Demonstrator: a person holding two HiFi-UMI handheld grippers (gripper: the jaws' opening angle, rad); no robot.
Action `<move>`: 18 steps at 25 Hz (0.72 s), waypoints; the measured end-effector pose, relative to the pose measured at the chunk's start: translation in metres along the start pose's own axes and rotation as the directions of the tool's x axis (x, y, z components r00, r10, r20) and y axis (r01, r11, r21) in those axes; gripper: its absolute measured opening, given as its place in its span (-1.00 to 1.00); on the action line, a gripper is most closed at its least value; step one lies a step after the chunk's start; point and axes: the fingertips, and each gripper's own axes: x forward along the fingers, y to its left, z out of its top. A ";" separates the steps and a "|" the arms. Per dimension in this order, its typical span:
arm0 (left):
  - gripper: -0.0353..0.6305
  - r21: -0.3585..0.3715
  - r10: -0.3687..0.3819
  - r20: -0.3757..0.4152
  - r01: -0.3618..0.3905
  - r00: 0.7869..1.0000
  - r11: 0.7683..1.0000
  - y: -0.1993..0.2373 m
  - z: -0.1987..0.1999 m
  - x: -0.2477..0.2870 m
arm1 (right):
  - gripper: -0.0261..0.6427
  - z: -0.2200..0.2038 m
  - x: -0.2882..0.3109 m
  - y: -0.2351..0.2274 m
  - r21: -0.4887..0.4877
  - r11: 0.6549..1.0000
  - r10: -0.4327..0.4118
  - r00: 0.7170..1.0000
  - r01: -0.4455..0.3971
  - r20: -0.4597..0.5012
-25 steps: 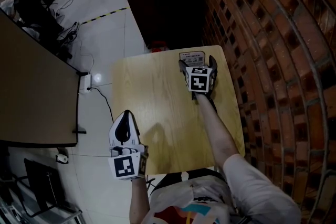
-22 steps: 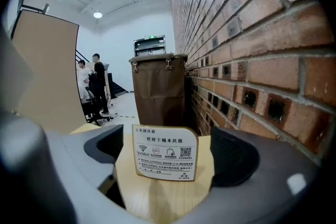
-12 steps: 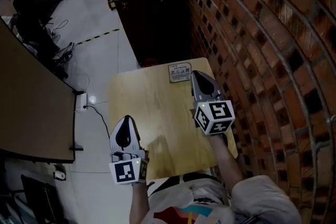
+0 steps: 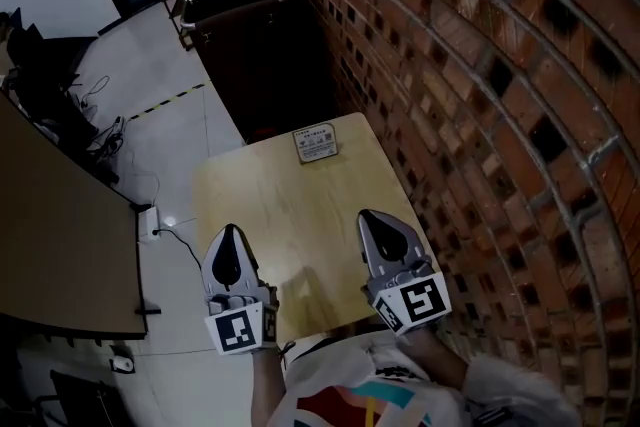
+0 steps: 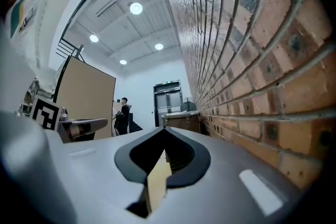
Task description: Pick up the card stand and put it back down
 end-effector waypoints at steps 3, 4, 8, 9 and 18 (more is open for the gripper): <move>-0.88 -0.003 -0.013 0.025 0.013 1.000 1.000 -0.005 0.010 0.000 | -0.92 0.001 0.005 -0.007 0.008 1.000 -0.015 1.000 0.015 0.003; -0.88 -0.005 -0.020 0.032 0.020 0.999 1.000 -0.008 0.013 -0.001 | -0.92 0.000 0.007 -0.009 0.012 1.000 -0.015 1.000 0.015 -0.001; -0.88 -0.009 -0.049 0.050 0.050 0.998 0.999 -0.021 0.020 -0.003 | -0.92 0.002 0.015 -0.014 0.004 1.000 -0.006 1.000 0.006 0.005; -0.88 -0.010 -0.053 0.049 0.053 0.997 0.999 -0.023 0.020 -0.004 | -0.92 0.004 0.016 -0.014 0.007 1.000 -0.006 1.000 0.006 0.011; -0.88 -0.011 -0.037 0.050 0.038 0.998 0.999 -0.019 0.022 -0.011 | -0.92 0.007 0.022 0.003 -0.001 1.000 0.031 1.000 -0.031 0.001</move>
